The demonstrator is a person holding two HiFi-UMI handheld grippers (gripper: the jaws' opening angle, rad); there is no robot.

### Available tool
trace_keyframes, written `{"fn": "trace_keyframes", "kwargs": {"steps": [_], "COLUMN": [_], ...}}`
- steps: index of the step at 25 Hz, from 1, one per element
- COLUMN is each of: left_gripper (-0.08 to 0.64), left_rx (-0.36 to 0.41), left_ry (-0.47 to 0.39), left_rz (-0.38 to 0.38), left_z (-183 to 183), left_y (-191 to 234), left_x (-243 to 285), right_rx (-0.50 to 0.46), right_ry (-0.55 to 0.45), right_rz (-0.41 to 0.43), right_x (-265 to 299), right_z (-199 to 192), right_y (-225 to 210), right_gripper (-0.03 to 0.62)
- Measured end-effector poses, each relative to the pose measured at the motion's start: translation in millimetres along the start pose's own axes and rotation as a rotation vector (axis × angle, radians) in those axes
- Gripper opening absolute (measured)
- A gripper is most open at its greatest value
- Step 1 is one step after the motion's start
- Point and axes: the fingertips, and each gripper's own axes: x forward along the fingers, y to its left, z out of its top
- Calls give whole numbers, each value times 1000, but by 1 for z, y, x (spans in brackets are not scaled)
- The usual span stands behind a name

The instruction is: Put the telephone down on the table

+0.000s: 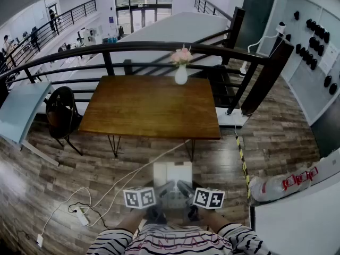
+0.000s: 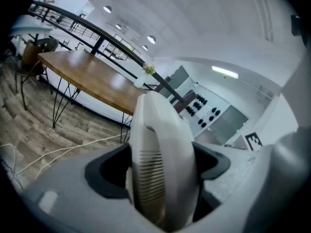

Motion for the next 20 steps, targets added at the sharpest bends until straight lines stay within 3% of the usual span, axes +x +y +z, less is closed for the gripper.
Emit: {"fn": "trace_keyframes", "kwargs": {"steps": [7,12,20], "left_gripper": [394,394,394], "left_rx": [12,31,10], "left_ry": [-18,-40,-18], "left_rz": [27,27,16], "left_z": [-36,-42,-27], "left_y": [-37,-53,-29], "left_x": [-6,-8,6], "right_rx": [-8,8,7], "right_ry": [-18,-45,-37], "right_rz": [27,48,13], "right_x": [-45,-59,-34], "right_z": [-16,-16,-5], "right_y": [-13,-15,-18], "right_gripper": [290,291,291]}}
